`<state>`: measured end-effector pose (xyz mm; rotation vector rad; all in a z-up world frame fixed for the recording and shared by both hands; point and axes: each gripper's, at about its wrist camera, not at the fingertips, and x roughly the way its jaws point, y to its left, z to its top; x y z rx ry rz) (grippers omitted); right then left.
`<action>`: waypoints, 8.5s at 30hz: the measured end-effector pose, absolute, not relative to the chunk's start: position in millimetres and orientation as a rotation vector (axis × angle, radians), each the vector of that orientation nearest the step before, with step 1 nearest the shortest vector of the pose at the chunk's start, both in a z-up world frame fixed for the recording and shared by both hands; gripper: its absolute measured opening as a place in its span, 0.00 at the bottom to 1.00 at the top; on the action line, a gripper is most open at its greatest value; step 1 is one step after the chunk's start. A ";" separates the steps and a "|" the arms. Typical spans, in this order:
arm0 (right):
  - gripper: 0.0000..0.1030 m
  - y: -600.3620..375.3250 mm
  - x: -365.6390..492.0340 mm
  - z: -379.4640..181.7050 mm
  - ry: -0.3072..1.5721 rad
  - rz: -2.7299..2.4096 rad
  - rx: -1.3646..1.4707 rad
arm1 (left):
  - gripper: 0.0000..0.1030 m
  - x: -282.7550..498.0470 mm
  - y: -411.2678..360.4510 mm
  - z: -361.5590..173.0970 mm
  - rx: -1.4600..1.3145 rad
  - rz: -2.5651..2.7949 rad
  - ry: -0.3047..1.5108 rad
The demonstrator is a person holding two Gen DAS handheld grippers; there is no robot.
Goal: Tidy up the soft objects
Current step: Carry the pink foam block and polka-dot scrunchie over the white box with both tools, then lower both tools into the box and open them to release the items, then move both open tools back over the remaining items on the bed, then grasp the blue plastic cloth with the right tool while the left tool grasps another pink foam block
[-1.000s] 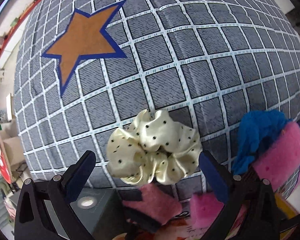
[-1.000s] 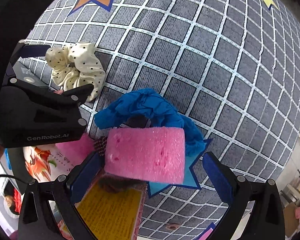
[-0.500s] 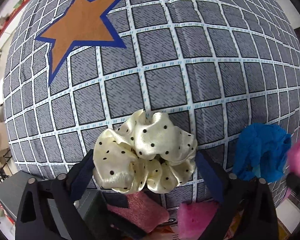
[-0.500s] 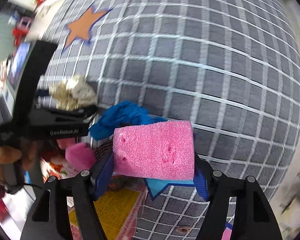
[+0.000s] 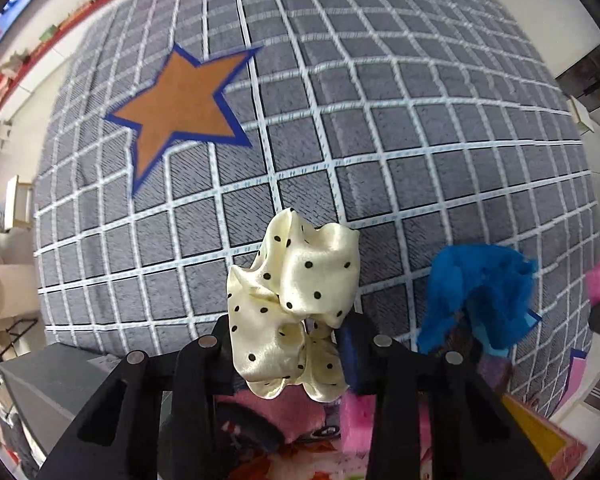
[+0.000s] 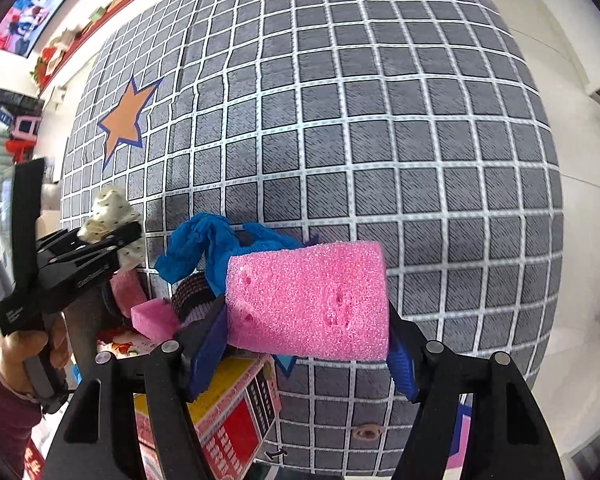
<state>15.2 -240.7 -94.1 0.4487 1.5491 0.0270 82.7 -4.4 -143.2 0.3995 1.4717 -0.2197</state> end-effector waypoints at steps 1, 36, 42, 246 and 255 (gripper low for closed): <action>0.69 -240.5 12.1 -92.0 1.543 0.020 0.455 | 0.39 78.0 -4.4 -136.0 0.399 -0.224 1.456; 0.69 -137.3 -183.4 -24.9 1.502 -0.069 0.496 | 0.39 -139.0 54.4 31.0 0.306 -0.429 1.172; 0.69 -105.7 -177.8 -9.7 1.468 -0.016 0.422 | 0.39 -155.4 82.1 42.0 0.300 -0.375 1.127; 1.00 -193.9 -8.6 -20.5 1.489 0.053 0.508 | 1.00 -61.3 74.3 16.5 0.186 -0.297 1.211; 1.00 -195.9 21.5 -75.9 1.604 0.080 0.453 | 1.00 -32.2 38.5 -9.7 0.302 -0.312 1.273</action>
